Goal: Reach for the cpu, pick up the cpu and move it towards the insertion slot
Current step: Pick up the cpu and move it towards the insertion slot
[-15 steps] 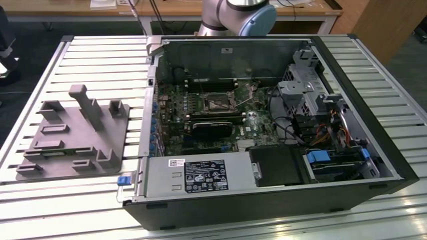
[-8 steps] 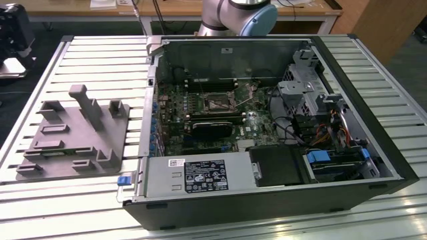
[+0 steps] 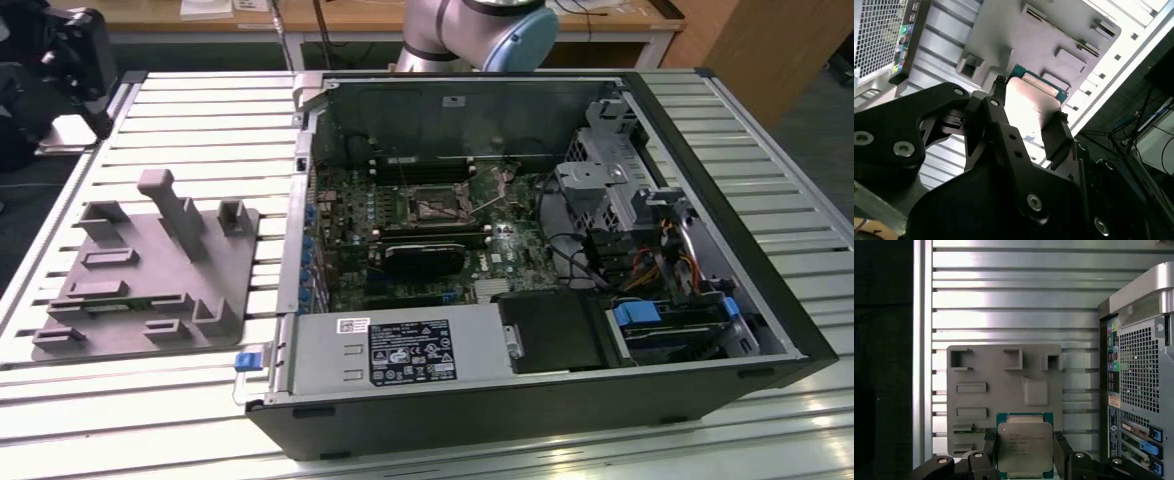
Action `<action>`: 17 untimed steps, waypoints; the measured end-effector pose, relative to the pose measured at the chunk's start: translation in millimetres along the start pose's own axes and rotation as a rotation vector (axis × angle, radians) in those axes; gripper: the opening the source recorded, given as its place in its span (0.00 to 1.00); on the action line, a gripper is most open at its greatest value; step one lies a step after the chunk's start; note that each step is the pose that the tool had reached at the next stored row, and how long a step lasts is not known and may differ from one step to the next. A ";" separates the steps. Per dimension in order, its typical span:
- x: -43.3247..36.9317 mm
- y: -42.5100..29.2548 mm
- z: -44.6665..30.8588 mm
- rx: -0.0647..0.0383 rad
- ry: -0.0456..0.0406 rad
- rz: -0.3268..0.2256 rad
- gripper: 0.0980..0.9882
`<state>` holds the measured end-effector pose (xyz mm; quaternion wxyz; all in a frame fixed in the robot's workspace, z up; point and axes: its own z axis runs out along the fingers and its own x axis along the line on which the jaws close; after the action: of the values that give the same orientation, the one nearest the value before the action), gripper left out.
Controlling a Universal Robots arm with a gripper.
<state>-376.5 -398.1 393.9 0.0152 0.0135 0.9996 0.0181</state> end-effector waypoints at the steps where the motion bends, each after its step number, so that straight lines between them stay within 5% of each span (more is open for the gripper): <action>1: -4.5 0.1 0.2 0.000 0.0005 0.000 0.49; 3: -19.6 0.5 0.6 0.000 0.0022 0.000 0.49; 17: -83.3 2.2 2.6 0.000 0.0103 0.000 0.49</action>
<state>-293.1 -398.1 393.9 0.0101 0.0136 0.9997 0.0181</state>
